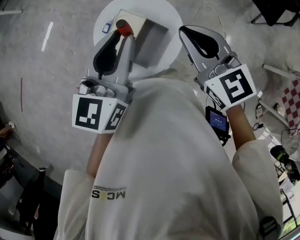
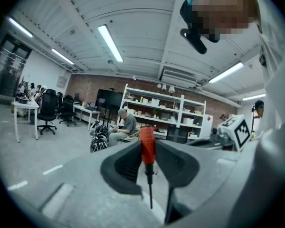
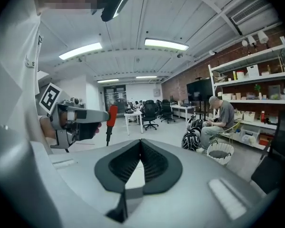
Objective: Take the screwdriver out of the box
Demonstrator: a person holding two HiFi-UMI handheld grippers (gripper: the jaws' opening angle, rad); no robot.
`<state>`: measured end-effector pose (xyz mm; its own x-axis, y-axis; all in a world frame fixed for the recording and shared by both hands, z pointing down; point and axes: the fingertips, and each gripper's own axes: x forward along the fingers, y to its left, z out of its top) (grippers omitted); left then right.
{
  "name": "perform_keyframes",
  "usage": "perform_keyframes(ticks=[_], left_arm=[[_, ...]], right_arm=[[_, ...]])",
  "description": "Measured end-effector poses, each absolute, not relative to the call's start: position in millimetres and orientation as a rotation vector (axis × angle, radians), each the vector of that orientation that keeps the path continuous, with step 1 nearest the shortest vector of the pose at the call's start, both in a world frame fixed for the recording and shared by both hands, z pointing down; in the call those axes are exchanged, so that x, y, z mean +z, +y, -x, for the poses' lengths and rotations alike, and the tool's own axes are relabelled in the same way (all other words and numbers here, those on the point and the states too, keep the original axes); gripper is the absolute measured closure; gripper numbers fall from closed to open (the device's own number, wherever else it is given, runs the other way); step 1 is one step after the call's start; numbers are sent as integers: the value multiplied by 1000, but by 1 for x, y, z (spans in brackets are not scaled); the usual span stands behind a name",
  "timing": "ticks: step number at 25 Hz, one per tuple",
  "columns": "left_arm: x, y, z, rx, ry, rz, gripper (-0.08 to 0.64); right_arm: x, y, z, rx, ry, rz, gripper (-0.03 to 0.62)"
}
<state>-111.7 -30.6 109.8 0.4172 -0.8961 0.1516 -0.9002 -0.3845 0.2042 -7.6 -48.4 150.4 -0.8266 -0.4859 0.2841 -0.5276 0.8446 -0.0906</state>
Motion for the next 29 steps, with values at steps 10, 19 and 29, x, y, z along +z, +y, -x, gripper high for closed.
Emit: perform_keyframes(ticks=[10, 19, 29], left_arm=[[112, -21, 114, 32, -1555, -2429, 472], [114, -20, 115, 38, -1535, -2432, 472], [124, -18, 121, 44, -1499, -2429, 472]], right_arm=[[149, -48, 1, 226, -2770, -824, 592], [149, -46, 6, 213, -2760, -829, 592], [160, -44, 9, 264, -2705, -904, 592]])
